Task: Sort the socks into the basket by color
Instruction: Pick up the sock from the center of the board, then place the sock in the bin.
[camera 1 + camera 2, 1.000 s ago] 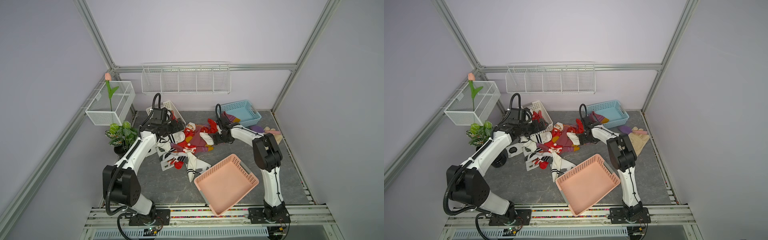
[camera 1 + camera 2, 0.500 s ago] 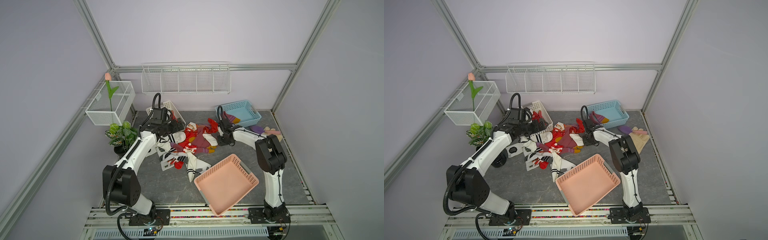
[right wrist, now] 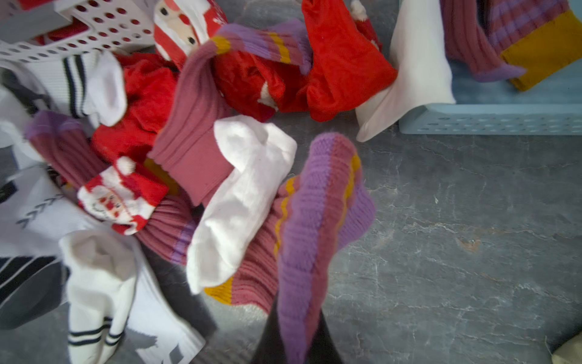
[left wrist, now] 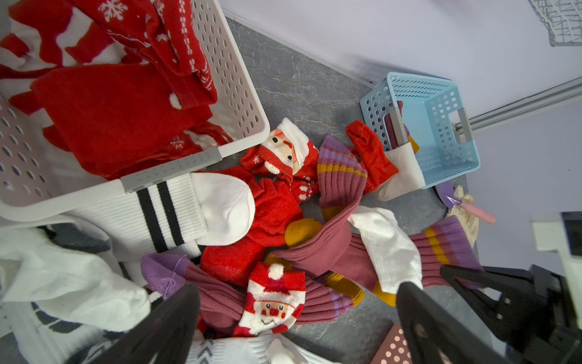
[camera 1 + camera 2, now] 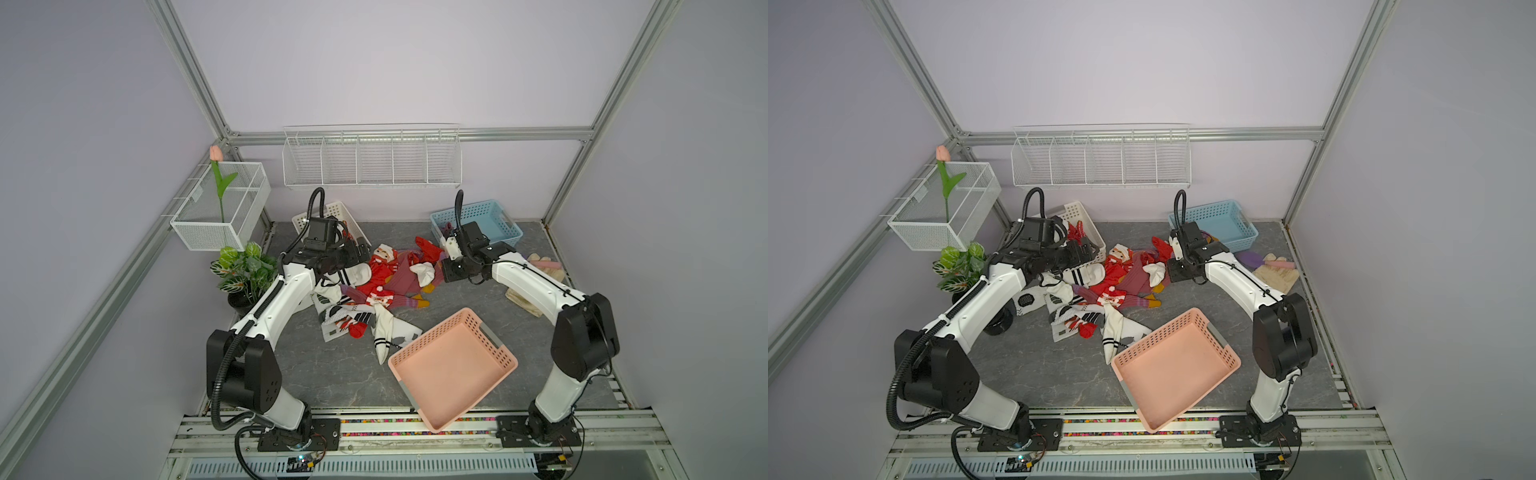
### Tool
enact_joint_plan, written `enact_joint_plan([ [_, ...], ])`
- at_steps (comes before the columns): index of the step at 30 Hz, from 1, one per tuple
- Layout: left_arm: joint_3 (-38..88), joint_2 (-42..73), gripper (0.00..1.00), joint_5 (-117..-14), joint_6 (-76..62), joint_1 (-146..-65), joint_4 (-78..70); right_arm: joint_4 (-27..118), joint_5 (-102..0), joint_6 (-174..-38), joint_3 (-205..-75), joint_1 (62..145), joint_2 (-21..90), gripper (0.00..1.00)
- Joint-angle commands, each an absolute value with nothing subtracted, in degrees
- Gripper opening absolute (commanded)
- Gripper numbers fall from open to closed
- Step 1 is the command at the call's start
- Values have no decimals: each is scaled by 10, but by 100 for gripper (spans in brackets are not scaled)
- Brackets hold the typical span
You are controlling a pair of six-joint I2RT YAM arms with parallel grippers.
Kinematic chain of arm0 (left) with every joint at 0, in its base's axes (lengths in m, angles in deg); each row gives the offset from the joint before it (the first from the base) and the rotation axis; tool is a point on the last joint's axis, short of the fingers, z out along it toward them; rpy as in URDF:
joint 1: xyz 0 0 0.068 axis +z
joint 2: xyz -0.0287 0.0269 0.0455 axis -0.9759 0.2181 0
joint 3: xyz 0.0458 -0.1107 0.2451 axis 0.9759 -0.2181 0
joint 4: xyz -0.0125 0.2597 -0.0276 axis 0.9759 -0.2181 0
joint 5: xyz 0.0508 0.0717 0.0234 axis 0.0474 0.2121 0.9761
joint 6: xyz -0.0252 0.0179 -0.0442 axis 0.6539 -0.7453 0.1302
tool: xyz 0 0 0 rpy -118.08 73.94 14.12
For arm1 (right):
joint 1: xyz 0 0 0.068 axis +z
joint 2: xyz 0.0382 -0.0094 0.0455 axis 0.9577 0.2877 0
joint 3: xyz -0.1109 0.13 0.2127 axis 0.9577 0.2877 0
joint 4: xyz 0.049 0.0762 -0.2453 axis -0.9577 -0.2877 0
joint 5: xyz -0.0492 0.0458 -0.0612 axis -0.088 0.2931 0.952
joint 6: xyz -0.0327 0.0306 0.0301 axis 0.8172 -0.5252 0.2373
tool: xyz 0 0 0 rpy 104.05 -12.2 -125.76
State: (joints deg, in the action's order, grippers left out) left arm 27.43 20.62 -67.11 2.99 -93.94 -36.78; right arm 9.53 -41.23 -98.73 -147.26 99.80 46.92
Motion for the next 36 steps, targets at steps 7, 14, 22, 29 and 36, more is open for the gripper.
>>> enact_joint_plan([
  [7, 258, 186, 100, -668, 25, -943, -355, 62, -474, -1003, -1466, 1002, 382, 7],
  [14, 258, 187, 100, -669, 14, -945, -358, 53, -480, -1023, -1492, 1000, 342, 7],
  [22, 257, 186, 100, -664, -3, -957, -365, 88, -482, -1064, -1533, 949, 324, 7],
  [29, 255, 191, 100, -649, -8, -985, -365, 135, -472, -1072, -1599, 887, 368, 7],
  [36, 258, 208, 100, -643, -3, -1013, -356, 170, -457, -1071, -1683, 831, 451, 7],
])
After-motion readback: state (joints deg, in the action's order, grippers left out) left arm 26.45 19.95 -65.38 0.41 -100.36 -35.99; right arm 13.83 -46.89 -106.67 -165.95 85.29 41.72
